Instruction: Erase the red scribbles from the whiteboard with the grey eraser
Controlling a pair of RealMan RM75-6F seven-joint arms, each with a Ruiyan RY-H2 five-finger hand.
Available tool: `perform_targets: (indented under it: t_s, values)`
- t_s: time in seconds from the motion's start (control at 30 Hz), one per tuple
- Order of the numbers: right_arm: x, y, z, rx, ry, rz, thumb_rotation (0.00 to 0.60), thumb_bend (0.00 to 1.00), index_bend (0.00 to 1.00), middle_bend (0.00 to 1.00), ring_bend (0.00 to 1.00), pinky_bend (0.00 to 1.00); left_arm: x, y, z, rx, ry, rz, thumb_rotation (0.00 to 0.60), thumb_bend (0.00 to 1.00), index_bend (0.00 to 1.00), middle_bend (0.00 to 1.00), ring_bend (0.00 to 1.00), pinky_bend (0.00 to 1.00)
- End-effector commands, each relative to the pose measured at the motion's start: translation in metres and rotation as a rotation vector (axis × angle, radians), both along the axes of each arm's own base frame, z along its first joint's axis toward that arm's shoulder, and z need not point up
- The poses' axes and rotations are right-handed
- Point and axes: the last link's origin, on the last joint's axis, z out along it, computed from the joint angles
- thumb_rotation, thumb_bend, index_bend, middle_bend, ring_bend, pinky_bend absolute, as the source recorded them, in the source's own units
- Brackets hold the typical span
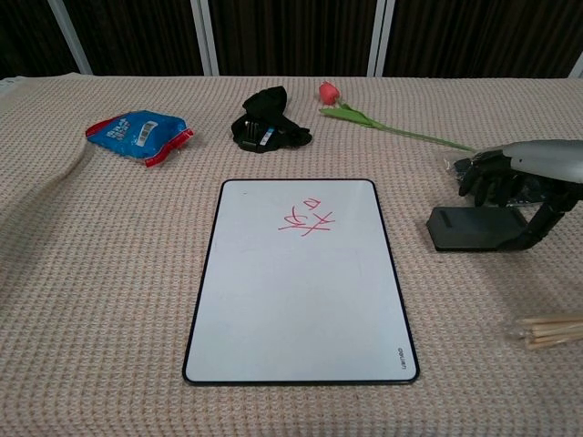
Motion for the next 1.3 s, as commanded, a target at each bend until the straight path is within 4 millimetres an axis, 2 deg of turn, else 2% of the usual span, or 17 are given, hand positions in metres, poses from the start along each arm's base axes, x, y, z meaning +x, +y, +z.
perform_targets:
  t_s: [0.03,0.3,0.47,0.83,1.1,1.3]
  values:
    - [0.004,-0.003,-0.003,0.002,0.006,0.010,0.600,0.29,0.32,0.35,0.39,0.33,0.000,0.000,0.000,0.000,0.001,0.001,0.600,0.38,0.19,0.04,0.00,0.01]
    - [0.013,-0.007,-0.013,0.027,0.017,0.026,0.600,0.34,0.35,0.38,0.40,0.36,0.000,0.001,0.000,0.003,0.002,0.005,0.600,0.38,0.19,0.04,0.00,0.01]
    - [0.017,-0.008,-0.015,0.036,0.004,0.020,0.600,0.40,0.40,0.42,0.45,0.44,-0.001,0.001,0.001,0.007,0.000,0.006,0.600,0.38,0.19,0.04,0.00,0.01]
    - [0.026,-0.013,-0.011,0.033,-0.004,0.033,0.600,0.41,0.43,0.46,0.50,0.49,-0.001,0.001,0.001,0.006,0.000,0.017,0.600,0.38,0.19,0.04,0.00,0.01]
    - [0.060,-0.030,-0.010,0.016,-0.065,0.089,0.600,0.41,0.43,0.46,0.50,0.49,-0.001,0.000,0.001,0.007,-0.005,0.016,0.600,0.38,0.19,0.04,0.00,0.01]
    - [0.090,-0.043,-0.027,0.013,-0.100,0.145,0.600,0.41,0.43,0.45,0.50,0.50,0.000,0.000,0.001,0.003,-0.008,0.016,0.600,0.38,0.19,0.04,0.00,0.01]
